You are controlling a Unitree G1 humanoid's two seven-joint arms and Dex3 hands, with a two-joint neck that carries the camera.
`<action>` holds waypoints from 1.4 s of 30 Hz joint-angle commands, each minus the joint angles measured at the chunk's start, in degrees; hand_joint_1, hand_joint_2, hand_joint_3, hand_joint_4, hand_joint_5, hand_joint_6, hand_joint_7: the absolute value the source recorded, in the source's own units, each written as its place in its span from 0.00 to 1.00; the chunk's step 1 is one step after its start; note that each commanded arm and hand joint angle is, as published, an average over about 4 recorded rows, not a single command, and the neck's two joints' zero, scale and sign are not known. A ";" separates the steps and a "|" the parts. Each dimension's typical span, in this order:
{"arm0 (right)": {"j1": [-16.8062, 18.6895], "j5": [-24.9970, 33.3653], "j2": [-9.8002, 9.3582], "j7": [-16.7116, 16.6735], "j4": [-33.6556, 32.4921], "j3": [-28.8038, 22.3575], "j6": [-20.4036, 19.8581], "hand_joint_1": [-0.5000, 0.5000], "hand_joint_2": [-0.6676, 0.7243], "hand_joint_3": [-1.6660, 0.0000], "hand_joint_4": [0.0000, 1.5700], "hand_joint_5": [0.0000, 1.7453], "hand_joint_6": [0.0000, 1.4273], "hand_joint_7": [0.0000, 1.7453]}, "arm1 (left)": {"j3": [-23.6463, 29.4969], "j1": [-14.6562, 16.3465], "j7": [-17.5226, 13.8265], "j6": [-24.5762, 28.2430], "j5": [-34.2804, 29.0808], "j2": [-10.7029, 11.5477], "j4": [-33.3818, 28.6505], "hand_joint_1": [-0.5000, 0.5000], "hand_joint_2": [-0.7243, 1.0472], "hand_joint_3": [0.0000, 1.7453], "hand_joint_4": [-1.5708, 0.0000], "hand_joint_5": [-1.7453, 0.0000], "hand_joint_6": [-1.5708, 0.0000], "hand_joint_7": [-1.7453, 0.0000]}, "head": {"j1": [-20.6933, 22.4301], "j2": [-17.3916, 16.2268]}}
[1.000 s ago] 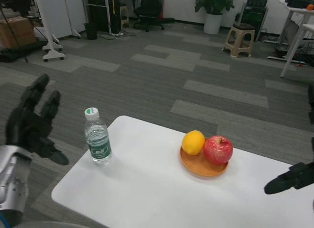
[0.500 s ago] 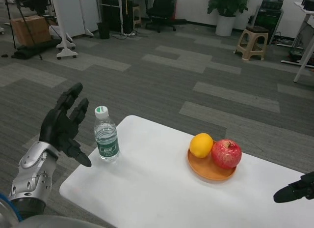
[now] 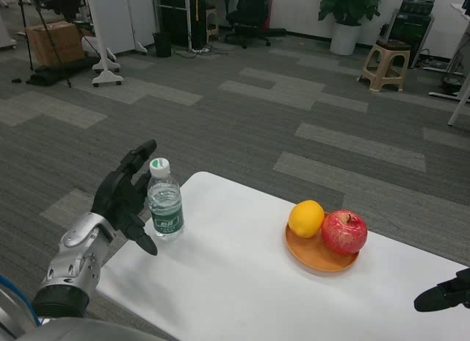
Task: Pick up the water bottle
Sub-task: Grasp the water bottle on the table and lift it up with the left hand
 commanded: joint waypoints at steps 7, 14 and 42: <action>1.34 0.16 0.55 -0.17 -2.01 -0.46 -0.37 0.21 0.86 1.00 0.00 0.00 0.00 0.00 | -5.20 -4.95 -1.47 -0.64 -0.72 2.44 6.88 0.00 0.15 0.05 1.00 1.00 1.00 0.84 | -0.28 0.30; 1.69 0.16 0.72 -0.17 -2.23 -0.61 -0.37 0.21 0.86 1.00 0.00 0.00 0.00 0.00 | -7.34 -5.56 -1.65 -0.64 -1.16 3.50 8.16 0.00 0.15 0.05 1.00 1.00 1.00 0.84 | -0.08 0.17; 2.09 0.16 0.53 -0.17 -2.16 -0.35 -0.37 0.21 0.86 1.00 0.00 0.00 0.00 0.00 | -12.41 -7.61 -2.04 4.41 -1.36 7.85 13.38 0.00 0.12 0.04 1.00 1.00 1.00 0.84 | 0.12 -1.74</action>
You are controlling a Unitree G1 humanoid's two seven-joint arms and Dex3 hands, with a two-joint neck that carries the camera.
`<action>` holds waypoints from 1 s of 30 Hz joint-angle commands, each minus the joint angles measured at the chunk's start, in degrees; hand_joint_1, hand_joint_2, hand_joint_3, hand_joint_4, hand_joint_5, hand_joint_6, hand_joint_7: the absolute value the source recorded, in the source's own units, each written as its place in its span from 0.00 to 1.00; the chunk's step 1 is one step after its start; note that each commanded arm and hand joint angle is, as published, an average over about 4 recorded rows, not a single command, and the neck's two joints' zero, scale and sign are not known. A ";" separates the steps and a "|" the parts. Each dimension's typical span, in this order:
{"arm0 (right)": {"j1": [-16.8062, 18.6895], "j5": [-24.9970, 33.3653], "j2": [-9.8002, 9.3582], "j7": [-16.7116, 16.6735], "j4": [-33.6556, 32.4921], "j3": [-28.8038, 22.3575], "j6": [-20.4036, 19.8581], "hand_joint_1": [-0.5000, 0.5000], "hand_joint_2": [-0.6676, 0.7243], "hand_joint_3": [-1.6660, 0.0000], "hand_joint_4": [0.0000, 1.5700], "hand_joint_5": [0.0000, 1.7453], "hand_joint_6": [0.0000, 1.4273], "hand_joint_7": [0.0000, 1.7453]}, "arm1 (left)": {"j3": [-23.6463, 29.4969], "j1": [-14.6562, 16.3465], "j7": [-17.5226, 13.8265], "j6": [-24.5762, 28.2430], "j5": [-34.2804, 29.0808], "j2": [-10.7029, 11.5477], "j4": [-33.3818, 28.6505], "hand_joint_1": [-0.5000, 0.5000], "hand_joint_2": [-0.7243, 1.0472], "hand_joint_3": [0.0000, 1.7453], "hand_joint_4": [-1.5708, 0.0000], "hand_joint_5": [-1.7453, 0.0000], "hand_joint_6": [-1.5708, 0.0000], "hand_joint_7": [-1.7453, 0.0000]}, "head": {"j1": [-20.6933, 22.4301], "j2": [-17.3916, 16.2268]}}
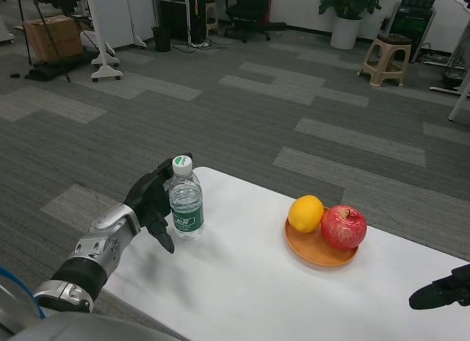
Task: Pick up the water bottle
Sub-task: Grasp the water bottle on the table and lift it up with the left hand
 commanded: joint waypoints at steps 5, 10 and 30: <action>1.16 0.24 0.15 -0.24 -0.42 -0.40 -0.37 0.21 0.86 1.00 0.00 0.00 0.00 0.00 | -0.63 -1.03 0.73 2.08 3.49 1.43 -0.88 0.00 0.10 0.05 1.00 1.00 1.00 0.84 | 0.00 -0.16; 1.16 0.24 0.22 -0.21 -0.49 -0.31 -0.37 0.21 0.86 1.00 0.00 0.00 0.00 0.00 | -0.52 -1.03 2.36 3.33 3.58 1.36 -2.17 0.00 0.10 0.04 1.00 1.00 1.00 0.84 | 0.10 -0.20; 1.71 0.24 0.40 -0.21 -0.57 -0.40 -0.37 0.21 0.86 1.00 0.00 0.00 0.00 0.00 | -1.51 -1.14 8.18 6.23 5.62 -0.09 -5.51 0.00 0.10 0.01 1.00 1.00 1.00 0.84 | 0.24 -0.87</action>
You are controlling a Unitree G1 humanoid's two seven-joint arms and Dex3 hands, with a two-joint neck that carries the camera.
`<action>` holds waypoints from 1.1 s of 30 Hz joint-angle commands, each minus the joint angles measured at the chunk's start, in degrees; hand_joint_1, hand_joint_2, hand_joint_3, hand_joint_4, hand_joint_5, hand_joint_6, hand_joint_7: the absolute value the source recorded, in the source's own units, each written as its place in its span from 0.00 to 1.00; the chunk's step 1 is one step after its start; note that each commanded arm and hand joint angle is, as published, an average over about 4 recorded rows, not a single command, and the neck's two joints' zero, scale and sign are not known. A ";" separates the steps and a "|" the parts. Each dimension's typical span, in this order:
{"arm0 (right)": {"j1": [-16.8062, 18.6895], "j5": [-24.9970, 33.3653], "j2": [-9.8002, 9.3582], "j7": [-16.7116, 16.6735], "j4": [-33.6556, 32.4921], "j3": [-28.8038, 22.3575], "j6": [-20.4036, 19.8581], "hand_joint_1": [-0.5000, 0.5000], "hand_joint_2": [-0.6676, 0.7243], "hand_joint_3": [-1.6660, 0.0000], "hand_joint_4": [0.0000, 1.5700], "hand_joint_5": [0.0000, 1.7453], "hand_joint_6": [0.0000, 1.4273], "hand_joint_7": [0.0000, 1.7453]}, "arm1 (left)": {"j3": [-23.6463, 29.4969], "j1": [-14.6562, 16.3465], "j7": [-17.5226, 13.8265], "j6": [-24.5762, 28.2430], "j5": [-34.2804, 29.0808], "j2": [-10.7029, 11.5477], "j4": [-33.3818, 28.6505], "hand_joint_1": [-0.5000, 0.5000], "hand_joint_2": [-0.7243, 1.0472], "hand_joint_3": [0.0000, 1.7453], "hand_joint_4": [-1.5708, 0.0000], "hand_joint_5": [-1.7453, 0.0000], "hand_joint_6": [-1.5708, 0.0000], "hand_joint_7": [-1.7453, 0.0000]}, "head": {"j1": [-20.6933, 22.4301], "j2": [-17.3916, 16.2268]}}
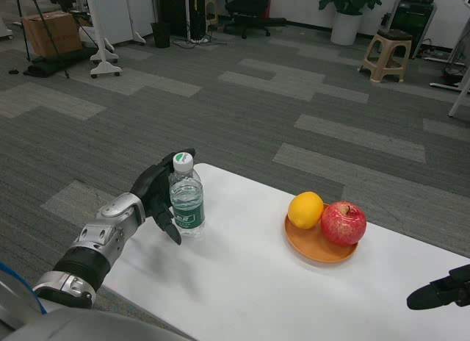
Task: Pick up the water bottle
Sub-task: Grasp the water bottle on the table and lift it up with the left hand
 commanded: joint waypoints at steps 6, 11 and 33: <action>0.82 0.24 0.17 -0.23 -0.44 -0.49 -0.37 0.21 0.86 1.00 0.00 0.00 0.00 0.00 | -1.26 -1.30 1.08 0.26 0.51 -1.30 0.36 0.03 0.10 0.05 1.00 1.00 1.00 0.82 | -0.19 -0.03; 0.84 0.24 0.12 -0.25 -0.36 -0.57 -0.37 0.21 0.86 1.00 0.00 0.00 0.00 0.00 | -2.20 -2.25 1.15 -0.05 0.42 -1.82 1.11 0.18 0.16 0.04 1.00 1.00 1.00 0.75 | -0.18 0.04; 0.84 0.24 0.19 -0.25 -0.07 -0.84 -0.39 0.21 0.86 1.00 0.00 0.00 0.00 0.00 | -3.23 -4.97 1.96 -6.45 1.47 -3.95 7.04 0.91 0.70 0.05 1.00 0.35 1.00 0.34 | -0.47 0.03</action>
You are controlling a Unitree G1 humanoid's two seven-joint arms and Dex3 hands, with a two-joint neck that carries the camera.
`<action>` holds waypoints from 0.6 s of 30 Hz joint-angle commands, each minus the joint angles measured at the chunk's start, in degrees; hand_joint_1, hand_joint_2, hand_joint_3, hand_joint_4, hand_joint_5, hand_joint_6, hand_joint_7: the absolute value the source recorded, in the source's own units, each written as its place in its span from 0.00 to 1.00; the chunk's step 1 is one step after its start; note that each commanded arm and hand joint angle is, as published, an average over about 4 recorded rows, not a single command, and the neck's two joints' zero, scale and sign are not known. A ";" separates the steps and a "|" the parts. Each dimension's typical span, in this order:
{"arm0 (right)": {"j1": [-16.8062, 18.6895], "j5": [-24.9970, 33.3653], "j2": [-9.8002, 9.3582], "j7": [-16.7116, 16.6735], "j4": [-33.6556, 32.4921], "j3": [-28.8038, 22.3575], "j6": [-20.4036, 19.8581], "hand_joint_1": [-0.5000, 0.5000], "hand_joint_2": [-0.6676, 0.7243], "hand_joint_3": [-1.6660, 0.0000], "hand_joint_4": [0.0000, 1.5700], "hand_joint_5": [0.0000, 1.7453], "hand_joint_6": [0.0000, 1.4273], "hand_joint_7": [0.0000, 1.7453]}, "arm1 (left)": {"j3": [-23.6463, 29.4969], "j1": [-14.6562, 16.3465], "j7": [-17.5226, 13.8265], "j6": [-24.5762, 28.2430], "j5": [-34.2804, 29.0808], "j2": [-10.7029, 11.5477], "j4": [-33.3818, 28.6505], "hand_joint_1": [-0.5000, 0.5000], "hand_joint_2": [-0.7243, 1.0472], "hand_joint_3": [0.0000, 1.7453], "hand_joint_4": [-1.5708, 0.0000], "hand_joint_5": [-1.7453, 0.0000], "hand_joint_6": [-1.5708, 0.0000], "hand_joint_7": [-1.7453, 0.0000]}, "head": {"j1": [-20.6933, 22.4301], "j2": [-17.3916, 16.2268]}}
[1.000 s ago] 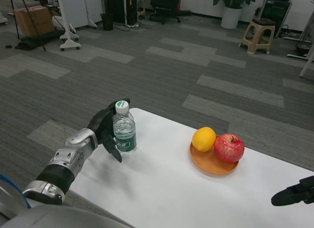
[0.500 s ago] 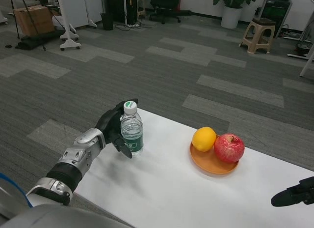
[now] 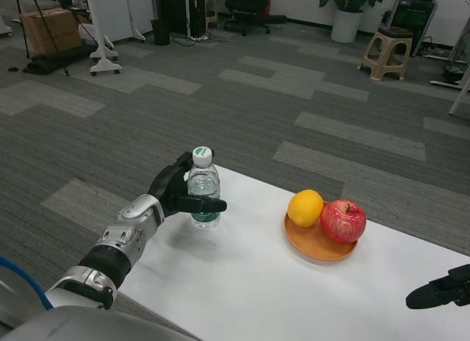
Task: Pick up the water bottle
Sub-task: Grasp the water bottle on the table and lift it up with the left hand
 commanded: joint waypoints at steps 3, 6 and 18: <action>0.48 0.24 0.20 -0.29 -0.10 -0.76 -0.45 0.21 0.86 1.00 0.00 0.00 0.00 0.00 | -0.13 -0.55 -1.08 -0.21 3.69 0.03 0.48 0.91 0.70 0.05 1.00 0.32 1.00 0.29 | 0.06 -0.11; 0.48 0.24 0.20 -0.40 -0.21 -0.76 -0.45 0.21 0.86 1.00 0.00 0.00 0.00 0.00 | -0.09 -0.59 -3.57 1.09 7.69 0.85 0.35 0.91 0.74 0.05 1.00 0.29 1.00 0.25 | 0.11 -0.22; 1.09 0.24 0.29 -0.53 -0.91 -0.85 -0.63 0.22 0.86 1.00 0.00 0.00 0.00 0.00 | -0.02 -0.81 -9.65 1.66 10.40 2.56 -2.46 0.93 0.66 0.05 1.00 0.15 0.95 0.06 | 0.22 -0.16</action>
